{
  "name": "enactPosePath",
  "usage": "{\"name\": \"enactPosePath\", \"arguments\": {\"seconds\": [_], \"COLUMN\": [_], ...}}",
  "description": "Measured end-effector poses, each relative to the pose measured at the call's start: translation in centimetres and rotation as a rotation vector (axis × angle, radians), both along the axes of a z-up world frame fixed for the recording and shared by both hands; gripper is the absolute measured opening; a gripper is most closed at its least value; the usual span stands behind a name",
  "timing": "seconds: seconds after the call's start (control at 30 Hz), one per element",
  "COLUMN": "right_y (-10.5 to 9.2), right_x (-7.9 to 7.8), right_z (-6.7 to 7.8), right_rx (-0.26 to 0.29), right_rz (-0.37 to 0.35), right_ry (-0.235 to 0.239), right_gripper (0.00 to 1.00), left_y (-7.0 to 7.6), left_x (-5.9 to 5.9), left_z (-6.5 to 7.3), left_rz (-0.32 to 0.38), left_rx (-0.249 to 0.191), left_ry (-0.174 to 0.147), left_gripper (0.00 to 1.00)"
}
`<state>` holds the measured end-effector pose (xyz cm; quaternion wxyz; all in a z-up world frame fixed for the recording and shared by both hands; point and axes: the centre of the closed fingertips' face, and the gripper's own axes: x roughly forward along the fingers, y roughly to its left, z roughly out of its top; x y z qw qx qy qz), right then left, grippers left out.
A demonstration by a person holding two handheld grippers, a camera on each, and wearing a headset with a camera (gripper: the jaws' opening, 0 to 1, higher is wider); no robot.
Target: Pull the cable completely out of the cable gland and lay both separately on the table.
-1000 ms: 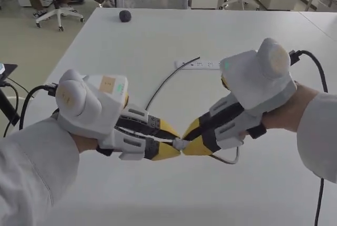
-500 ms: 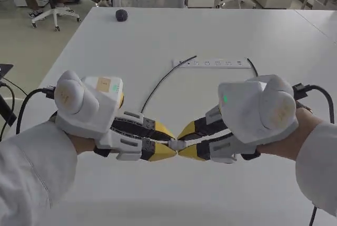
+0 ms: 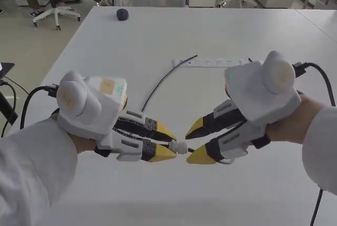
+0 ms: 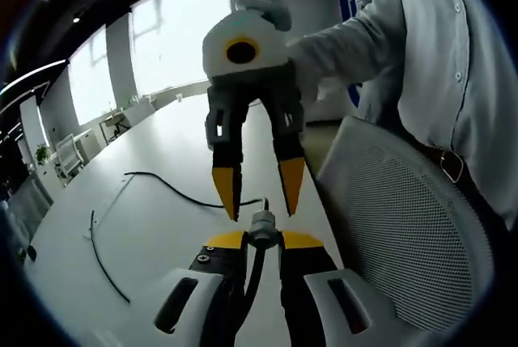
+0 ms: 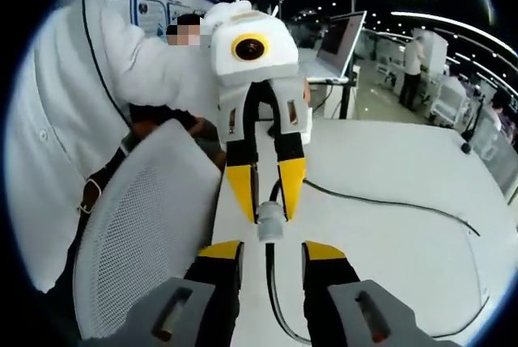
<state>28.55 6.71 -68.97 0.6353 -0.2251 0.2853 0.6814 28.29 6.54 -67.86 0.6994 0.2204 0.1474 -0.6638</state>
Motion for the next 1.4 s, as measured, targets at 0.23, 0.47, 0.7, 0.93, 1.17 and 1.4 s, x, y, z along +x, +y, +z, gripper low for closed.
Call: {"name": "enactPosePath", "arguments": {"seconds": [0.23,0.47,0.7,0.93,1.17,1.4], "right_y": [0.6,0.7,0.8,0.8,1.0,0.8], "right_x": [-0.9,-1.3,-1.0,-0.4,-0.6,0.1], "right_z": [0.4,0.9,1.1,1.1,0.5,0.4], "right_rx": [0.018,0.021,0.024,0.047,0.047,0.046], "right_rz": [0.03,0.028,0.038,0.014,-0.003,-0.006], "right_ry": [0.122,0.165,0.014,-0.127,-0.23,-0.228], "right_gripper": [0.2,0.09,0.08,0.08,0.08,0.13], "left_y": [-0.6,-0.5,-0.2,-0.1,-0.1,0.0], "left_x": [-0.6,-0.4,0.2,0.5,0.2,0.1], "left_z": [0.3,0.4,0.5,0.6,0.2,0.1], "left_rz": [-0.035,-0.049,-0.019,0.022,0.031,0.026], "left_rx": [0.008,0.023,0.004,-0.047,-0.054,-0.038], "left_ry": [-0.025,-0.047,-0.012,0.05,0.089,0.085], "left_gripper": [0.15,0.15,0.15,0.15,0.15,0.15]}}
